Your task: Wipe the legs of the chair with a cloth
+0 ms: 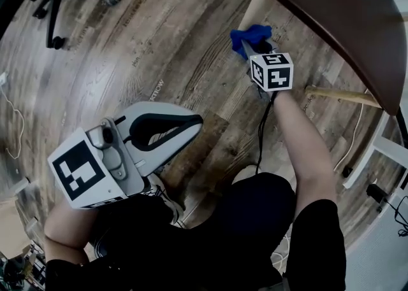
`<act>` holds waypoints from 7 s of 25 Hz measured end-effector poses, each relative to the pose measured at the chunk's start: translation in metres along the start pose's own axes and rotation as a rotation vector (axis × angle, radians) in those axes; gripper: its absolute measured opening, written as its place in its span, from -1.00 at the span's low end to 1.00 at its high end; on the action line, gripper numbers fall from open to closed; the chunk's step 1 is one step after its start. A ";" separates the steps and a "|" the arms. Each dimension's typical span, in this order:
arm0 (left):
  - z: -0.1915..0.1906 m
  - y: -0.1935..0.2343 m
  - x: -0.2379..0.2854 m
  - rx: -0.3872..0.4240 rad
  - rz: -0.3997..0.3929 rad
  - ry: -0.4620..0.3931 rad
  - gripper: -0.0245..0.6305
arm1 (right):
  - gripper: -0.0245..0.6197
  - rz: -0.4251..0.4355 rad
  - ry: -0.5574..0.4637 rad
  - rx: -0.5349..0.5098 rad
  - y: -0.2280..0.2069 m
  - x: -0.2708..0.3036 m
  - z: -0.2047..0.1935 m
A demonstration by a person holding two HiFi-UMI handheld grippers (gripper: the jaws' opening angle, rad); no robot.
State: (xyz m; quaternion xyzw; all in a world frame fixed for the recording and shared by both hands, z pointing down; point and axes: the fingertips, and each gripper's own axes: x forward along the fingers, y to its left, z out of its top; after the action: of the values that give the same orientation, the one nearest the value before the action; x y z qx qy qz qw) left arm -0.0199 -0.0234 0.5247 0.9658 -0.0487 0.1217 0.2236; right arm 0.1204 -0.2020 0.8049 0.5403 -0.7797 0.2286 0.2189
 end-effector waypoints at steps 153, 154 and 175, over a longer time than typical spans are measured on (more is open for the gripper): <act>-0.011 -0.018 0.038 0.076 -0.072 0.039 -0.90 | -0.60 -0.569 -0.554 0.136 -0.092 -0.424 0.078; -0.010 -0.017 0.037 0.075 -0.071 0.032 -0.90 | -0.60 -0.554 -0.580 0.111 -0.082 -0.427 0.088; 0.041 -0.020 0.011 0.099 0.025 -0.159 -0.91 | -0.60 -0.101 -0.644 -0.096 0.085 -0.418 0.206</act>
State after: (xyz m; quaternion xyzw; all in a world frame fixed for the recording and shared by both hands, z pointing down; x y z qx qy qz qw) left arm 0.0023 -0.0236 0.4835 0.9817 -0.0720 0.0497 0.1694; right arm 0.1549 0.0120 0.3840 0.6118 -0.7910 -0.0020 -0.0027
